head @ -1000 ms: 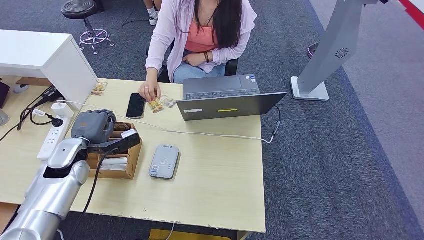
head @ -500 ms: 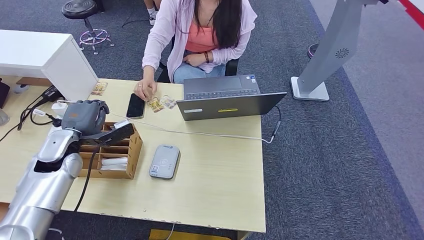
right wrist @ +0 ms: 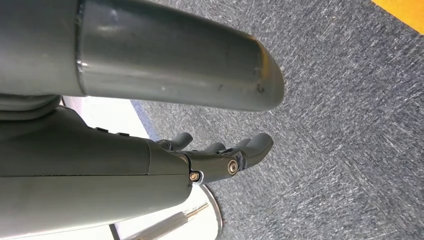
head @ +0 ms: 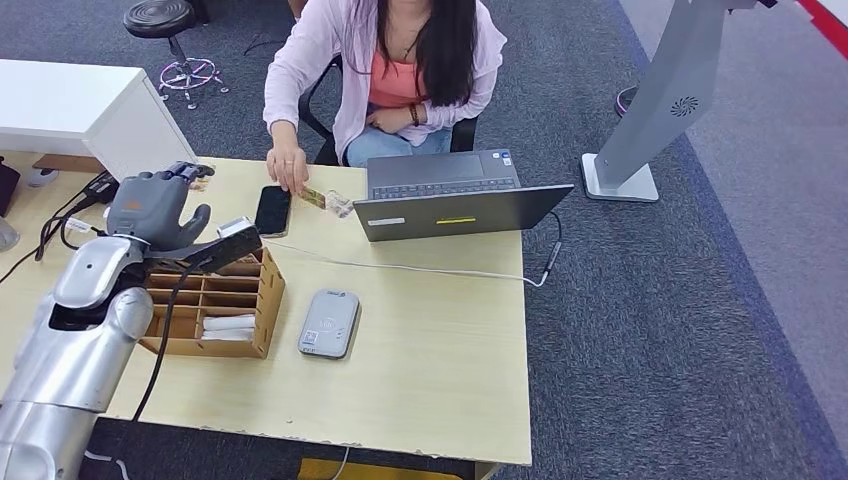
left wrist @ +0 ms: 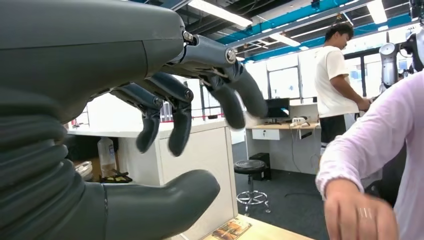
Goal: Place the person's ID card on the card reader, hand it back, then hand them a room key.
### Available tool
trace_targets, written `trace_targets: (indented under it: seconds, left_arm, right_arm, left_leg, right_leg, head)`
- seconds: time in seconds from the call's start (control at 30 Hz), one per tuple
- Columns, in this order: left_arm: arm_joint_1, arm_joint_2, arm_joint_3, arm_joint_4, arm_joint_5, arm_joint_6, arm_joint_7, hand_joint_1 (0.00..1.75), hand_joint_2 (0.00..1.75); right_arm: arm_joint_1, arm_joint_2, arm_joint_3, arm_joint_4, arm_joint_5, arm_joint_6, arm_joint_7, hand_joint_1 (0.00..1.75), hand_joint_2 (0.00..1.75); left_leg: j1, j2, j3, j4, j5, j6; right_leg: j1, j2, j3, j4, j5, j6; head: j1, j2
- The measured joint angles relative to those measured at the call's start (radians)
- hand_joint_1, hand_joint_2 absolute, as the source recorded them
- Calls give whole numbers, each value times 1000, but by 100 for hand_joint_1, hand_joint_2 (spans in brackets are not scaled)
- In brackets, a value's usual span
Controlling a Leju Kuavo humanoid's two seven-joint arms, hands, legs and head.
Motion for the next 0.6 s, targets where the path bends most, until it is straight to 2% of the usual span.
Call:
trace_targets:
  seconds: [0.6]
  left_arm:
    - [47,-9,0,-55,-16,27,7,0,175]
  right_arm:
    - [-1,1,-16,0,-4,-3,2,0,0]
  left_leg:
    - [0,0,0,0,0,0]
  right_leg:
    - [0,0,0,0,0,0]
  head:
    - [0,0]
